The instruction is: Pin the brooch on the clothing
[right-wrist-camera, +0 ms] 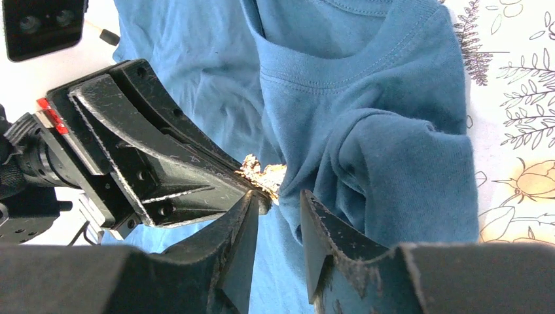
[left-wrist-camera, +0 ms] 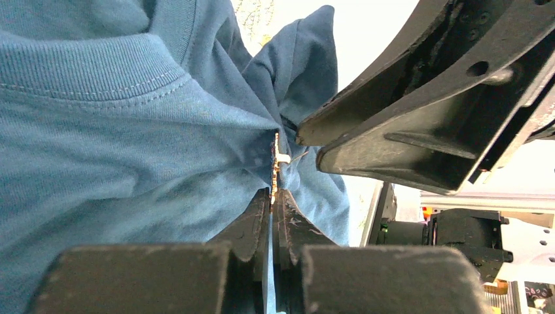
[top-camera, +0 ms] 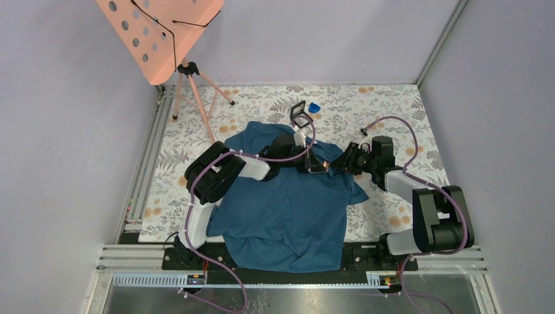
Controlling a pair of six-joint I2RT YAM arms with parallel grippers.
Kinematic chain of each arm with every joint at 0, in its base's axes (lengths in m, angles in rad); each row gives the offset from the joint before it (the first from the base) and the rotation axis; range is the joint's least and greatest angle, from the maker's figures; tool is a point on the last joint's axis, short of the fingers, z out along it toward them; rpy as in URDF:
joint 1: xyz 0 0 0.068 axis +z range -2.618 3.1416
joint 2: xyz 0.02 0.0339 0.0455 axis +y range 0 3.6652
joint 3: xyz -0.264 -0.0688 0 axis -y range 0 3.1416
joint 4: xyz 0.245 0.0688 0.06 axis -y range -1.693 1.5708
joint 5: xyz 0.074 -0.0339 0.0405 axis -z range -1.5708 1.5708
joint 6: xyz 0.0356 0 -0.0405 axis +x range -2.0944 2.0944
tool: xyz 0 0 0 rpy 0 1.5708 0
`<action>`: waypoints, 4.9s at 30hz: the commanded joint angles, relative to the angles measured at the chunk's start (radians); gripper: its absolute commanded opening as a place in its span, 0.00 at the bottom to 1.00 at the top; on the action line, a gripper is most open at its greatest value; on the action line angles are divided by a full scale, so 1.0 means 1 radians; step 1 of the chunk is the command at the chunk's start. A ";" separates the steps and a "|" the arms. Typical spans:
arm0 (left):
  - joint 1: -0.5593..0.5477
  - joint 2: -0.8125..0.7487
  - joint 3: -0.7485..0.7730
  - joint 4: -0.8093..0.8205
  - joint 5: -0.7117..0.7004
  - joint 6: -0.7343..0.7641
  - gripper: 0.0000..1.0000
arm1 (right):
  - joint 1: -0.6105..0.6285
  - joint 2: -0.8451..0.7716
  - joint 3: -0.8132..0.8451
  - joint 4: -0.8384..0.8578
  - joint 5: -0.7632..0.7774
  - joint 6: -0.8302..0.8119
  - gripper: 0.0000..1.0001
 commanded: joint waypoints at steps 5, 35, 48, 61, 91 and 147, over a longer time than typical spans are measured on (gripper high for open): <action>0.003 0.010 0.040 0.084 0.047 -0.013 0.00 | -0.006 0.040 0.004 0.060 -0.059 -0.011 0.33; 0.004 0.034 0.103 0.003 0.080 -0.025 0.00 | -0.006 0.097 0.039 0.085 -0.146 -0.024 0.06; 0.004 0.027 0.100 -0.024 0.075 -0.051 0.00 | -0.005 -0.041 0.012 -0.032 -0.037 -0.104 0.19; 0.006 0.028 0.112 -0.051 0.083 -0.066 0.00 | -0.003 -0.014 0.026 -0.054 -0.015 -0.125 0.26; 0.005 0.022 0.154 -0.131 0.130 -0.028 0.00 | 0.069 0.059 0.103 -0.093 0.036 -0.160 0.19; 0.000 0.079 0.356 -0.419 0.190 0.102 0.00 | 0.186 0.074 0.138 -0.137 0.000 -0.269 0.03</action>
